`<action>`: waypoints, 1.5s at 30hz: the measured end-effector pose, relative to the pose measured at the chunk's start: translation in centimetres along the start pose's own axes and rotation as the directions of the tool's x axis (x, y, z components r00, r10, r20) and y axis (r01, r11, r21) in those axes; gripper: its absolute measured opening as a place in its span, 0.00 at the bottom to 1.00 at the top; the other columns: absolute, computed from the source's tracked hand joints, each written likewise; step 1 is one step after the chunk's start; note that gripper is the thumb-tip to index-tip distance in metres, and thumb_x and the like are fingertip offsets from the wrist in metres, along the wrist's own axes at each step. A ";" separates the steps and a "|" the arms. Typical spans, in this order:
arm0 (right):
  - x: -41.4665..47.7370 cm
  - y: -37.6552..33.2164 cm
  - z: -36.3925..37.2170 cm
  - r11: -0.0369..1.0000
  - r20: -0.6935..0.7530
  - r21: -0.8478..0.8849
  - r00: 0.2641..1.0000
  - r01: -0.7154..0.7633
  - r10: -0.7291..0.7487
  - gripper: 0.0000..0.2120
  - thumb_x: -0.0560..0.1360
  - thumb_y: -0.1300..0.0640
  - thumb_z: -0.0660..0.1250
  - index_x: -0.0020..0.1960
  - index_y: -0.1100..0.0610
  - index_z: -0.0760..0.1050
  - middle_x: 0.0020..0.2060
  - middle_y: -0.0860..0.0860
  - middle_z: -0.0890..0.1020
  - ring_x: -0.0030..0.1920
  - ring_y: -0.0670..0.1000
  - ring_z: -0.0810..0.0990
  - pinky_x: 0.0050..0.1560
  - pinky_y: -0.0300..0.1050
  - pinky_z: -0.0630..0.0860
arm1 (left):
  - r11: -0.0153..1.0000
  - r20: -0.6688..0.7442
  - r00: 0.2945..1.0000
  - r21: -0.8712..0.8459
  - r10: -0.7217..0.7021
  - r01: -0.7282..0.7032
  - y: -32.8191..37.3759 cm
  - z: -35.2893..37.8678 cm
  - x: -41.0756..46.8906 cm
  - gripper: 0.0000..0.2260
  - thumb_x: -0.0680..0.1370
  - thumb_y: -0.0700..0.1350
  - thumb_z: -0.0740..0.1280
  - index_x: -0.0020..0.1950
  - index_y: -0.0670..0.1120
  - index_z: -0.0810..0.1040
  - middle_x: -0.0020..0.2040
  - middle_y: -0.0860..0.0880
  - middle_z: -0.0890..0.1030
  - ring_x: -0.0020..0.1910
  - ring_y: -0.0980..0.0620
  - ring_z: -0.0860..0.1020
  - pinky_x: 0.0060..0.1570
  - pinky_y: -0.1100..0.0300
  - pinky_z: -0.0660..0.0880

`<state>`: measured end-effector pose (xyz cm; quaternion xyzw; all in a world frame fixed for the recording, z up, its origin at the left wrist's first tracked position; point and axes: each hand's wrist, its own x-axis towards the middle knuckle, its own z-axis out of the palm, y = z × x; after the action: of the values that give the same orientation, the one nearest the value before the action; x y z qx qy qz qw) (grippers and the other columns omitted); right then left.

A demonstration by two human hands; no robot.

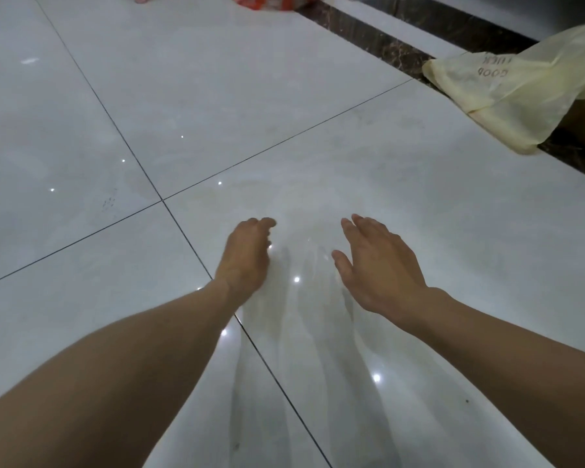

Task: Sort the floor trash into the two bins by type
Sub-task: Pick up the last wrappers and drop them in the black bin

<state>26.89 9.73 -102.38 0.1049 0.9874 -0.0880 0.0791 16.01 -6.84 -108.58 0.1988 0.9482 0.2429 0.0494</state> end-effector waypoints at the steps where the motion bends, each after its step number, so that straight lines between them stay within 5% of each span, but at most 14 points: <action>1: -0.5 0.5 -0.4 1.000 -0.010 0.002 1.000 -0.011 0.011 0.26 0.83 0.48 0.51 0.78 0.56 0.52 0.78 0.52 0.56 0.77 0.51 0.53 0.72 0.46 0.55 | 0.999 0.000 0.999 -0.033 0.036 -0.036 1.5 0.1 -0.2 0.22 0.77 0.30 0.60 0.69 0.45 0.71 0.57 0.44 0.78 0.54 0.49 0.77 0.55 0.62 0.69; 5: -3.1 3.1 -2.0 0.989 -0.008 0.084 0.993 -0.121 0.122 0.26 0.83 0.47 0.52 0.78 0.56 0.54 0.76 0.51 0.60 0.76 0.51 0.56 0.71 0.47 0.57 | 0.971 0.018 0.989 -0.196 0.145 -0.139 6.9 -0.2 -1.2 0.25 0.77 0.30 0.60 0.72 0.48 0.67 0.55 0.45 0.80 0.49 0.51 0.79 0.51 0.61 0.74; 8: -5.0 5.6 -2.9 0.925 -0.009 0.295 0.967 -0.240 0.254 0.25 0.82 0.45 0.56 0.75 0.55 0.61 0.72 0.50 0.68 0.73 0.52 0.63 0.68 0.48 0.63 | 0.922 0.020 0.969 -0.313 0.247 -0.229 10.6 -0.2 -2.0 0.26 0.77 0.31 0.62 0.71 0.52 0.67 0.53 0.48 0.81 0.36 0.64 0.77 0.37 0.72 0.72; 15: -9.9 10.6 -4.4 0.440 0.068 0.843 0.873 -0.309 0.483 0.24 0.76 0.46 0.69 0.68 0.56 0.72 0.61 0.50 0.78 0.61 0.48 0.76 0.59 0.42 0.72 | 0.804 -0.013 0.882 -0.405 0.471 -0.435 19.0 0.5 -4.6 0.26 0.75 0.35 0.71 0.69 0.52 0.70 0.51 0.52 0.84 0.36 0.72 0.75 0.36 0.77 0.68; 21: -13.5 13.6 -5.9 0.193 0.099 0.954 0.848 -0.230 0.521 0.29 0.73 0.49 0.73 0.70 0.55 0.68 0.53 0.45 0.84 0.59 0.47 0.79 0.65 0.52 0.73 | 0.744 -0.034 0.834 -0.433 0.551 -0.509 24.1 0.7 -6.7 0.24 0.75 0.40 0.72 0.68 0.53 0.71 0.51 0.54 0.84 0.43 0.57 0.78 0.39 0.76 0.68; 31: -16.2 15.2 -7.1 0.102 0.086 0.983 0.865 -0.156 0.494 0.31 0.72 0.53 0.74 0.70 0.55 0.65 0.50 0.47 0.85 0.58 0.47 0.81 0.63 0.50 0.74 | 0.695 -0.045 0.778 -0.419 0.627 -0.585 27.3 0.3 -8.6 0.22 0.76 0.42 0.71 0.69 0.52 0.70 0.53 0.53 0.84 0.49 0.50 0.80 0.49 0.61 0.74; 36: -16.3 15.2 -7.4 0.082 0.074 0.988 0.868 -0.131 0.492 0.29 0.72 0.55 0.74 0.69 0.55 0.66 0.49 0.49 0.86 0.57 0.48 0.81 0.64 0.52 0.74 | 0.700 -0.048 0.800 -0.453 0.598 -0.551 27.5 0.1 -8.6 0.22 0.76 0.43 0.71 0.68 0.53 0.70 0.52 0.55 0.84 0.53 0.53 0.80 0.47 0.73 0.68; 41: -16.1 15.5 -7.4 0.058 0.076 0.991 0.871 -0.119 0.486 0.28 0.72 0.55 0.74 0.68 0.55 0.67 0.51 0.51 0.85 0.58 0.49 0.81 0.62 0.51 0.74 | 0.690 -0.044 0.793 -0.466 0.607 -0.554 27.6 0.0 -8.8 0.22 0.76 0.44 0.71 0.69 0.52 0.71 0.53 0.52 0.84 0.54 0.51 0.80 0.53 0.62 0.72; 45: -15.9 15.5 -7.1 0.042 0.088 0.991 0.868 -0.124 0.490 0.28 0.72 0.55 0.75 0.67 0.55 0.68 0.50 0.52 0.86 0.58 0.50 0.81 0.61 0.50 0.74 | 0.697 -0.034 0.796 -0.460 0.605 -0.550 27.4 0.1 -8.8 0.23 0.76 0.44 0.71 0.69 0.52 0.70 0.53 0.53 0.84 0.53 0.53 0.80 0.49 0.75 0.68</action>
<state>44.68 22.99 -95.14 0.3523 0.6299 -0.6797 -0.1312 33.78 11.72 -95.55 0.4836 0.7505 0.4446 0.0716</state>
